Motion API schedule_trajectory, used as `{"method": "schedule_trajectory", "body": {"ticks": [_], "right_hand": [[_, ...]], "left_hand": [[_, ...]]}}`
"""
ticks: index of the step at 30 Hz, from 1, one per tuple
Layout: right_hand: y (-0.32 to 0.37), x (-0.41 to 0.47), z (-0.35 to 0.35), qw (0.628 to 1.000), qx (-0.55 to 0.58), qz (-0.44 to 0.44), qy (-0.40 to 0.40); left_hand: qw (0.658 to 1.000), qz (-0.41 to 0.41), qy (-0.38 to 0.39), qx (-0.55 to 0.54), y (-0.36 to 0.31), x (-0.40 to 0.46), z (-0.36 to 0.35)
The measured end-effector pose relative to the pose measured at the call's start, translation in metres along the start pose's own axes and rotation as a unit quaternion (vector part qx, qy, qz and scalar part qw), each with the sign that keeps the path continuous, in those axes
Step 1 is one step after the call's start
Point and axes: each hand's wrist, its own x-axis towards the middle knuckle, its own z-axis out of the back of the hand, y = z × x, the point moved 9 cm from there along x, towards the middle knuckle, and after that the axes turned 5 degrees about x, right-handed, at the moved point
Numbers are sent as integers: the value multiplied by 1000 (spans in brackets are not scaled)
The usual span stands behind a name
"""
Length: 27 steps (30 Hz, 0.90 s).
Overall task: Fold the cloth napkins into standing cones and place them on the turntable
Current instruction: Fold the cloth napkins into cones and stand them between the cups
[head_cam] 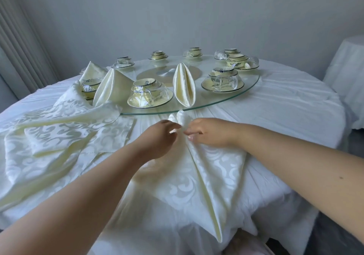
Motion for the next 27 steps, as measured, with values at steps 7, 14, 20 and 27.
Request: {"method": "schedule_trajectory", "body": {"ticks": [7,14,20,27], "right_hand": [[-1,-6,-19,994,-107,20,24],[6,-34,-13,997,-69,25,-9],[23,-49,-2,986,-17,127,-109],[45,-55,-49,975,-60,192,95]], "left_hand": [[989,-137,12,56,-11,2,-12],[991,-127,-29,18,-3,7,-1],[978,-197,20,63,-15,4,-10],[972,-190,76,114,1,5,-33]]}}
